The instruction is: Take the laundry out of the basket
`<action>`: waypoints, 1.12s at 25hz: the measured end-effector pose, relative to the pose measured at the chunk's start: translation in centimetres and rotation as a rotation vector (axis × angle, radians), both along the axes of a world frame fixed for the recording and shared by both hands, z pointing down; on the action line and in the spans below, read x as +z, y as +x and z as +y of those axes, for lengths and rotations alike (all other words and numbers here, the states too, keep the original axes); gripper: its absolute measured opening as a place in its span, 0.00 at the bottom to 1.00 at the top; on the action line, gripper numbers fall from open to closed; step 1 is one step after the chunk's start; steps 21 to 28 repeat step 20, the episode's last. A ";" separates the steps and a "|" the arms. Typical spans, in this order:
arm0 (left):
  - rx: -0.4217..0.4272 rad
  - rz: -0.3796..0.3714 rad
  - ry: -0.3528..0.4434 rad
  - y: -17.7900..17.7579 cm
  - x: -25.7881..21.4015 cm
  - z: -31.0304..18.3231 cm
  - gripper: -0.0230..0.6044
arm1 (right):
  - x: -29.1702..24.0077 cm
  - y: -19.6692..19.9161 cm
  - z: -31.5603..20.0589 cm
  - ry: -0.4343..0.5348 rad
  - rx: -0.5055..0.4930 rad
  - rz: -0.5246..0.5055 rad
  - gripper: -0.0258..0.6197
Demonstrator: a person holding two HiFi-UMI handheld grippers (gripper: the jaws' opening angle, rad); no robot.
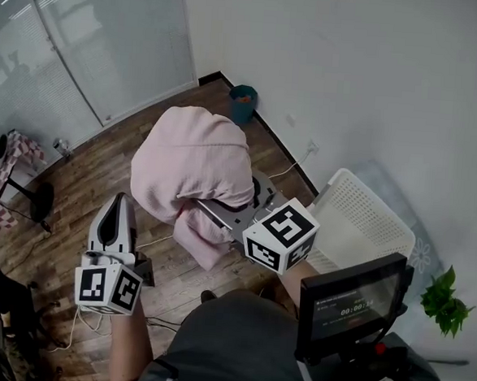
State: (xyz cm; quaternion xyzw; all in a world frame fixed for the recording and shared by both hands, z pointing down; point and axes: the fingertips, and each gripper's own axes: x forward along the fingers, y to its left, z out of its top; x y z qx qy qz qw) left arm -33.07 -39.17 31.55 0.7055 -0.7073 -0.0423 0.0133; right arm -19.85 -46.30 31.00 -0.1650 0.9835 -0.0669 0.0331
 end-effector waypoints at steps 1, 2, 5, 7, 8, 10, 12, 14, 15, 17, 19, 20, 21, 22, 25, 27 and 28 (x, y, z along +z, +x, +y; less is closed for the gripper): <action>0.002 0.001 -0.001 0.1 0.1 -0.1 0.05 | 0.1 0.0 0.0 0.001 0.001 -0.001 0.48; 0.004 0.002 -0.002 0.1 0.1 -0.1 0.05 | 0.2 0.0 -0.1 0.001 0.001 -0.002 0.48; 0.005 0.001 -0.008 0.1 0.2 -0.3 0.05 | 0.4 0.1 -0.2 0.005 0.003 -0.001 0.48; 0.006 0.002 -0.007 0.1 0.2 -0.3 0.05 | 0.4 0.2 -0.2 0.009 0.003 0.000 0.48; 0.008 0.003 -0.004 0.1 0.2 -0.4 0.05 | 0.4 0.1 -0.2 0.011 0.002 -0.001 0.48; 0.012 0.006 -0.001 0.1 0.3 -0.5 0.05 | 0.3 0.1 -0.1 0.011 0.000 -0.003 0.48; 0.016 0.008 -0.002 0.2 0.3 -0.5 0.05 | 0.2 0.0 0.0 0.011 -0.003 -0.002 0.48; 0.019 0.009 -0.003 0.2 0.4 -0.6 0.05 | 0.2 -0.1 0.1 0.013 -0.008 0.000 0.48; 0.020 0.009 -0.003 0.2 0.4 -0.7 0.05 | 0.2 -0.1 0.2 0.013 -0.011 0.000 0.48; 0.023 0.008 -0.003 0.2 0.4 -0.8 0.05 | 0.2 -0.2 0.2 0.014 -0.014 0.000 0.48; 0.024 0.004 -0.007 0.3 0.4 -0.8 0.05 | 0.3 -0.3 0.3 0.012 -0.018 0.002 0.48; 0.024 0.002 -0.010 0.4 0.4 -0.8 0.05 | 0.3 -0.3 0.4 0.011 -0.019 0.003 0.48; 0.024 0.002 -0.010 0.4 0.4 -0.8 0.05 | 0.3 -0.3 0.4 0.011 -0.019 0.003 0.48; 0.024 0.002 -0.010 0.4 0.4 -0.8 0.05 | 0.3 -0.3 0.4 0.011 -0.019 0.003 0.48; 0.024 0.002 -0.010 0.4 0.4 -0.8 0.05 | 0.3 -0.3 0.4 0.011 -0.019 0.003 0.48; 0.024 0.002 -0.010 0.4 0.4 -0.8 0.05 | 0.3 -0.3 0.4 0.011 -0.019 0.003 0.48; 0.024 0.002 -0.010 0.4 0.4 -0.8 0.05 | 0.3 -0.3 0.4 0.011 -0.019 0.003 0.48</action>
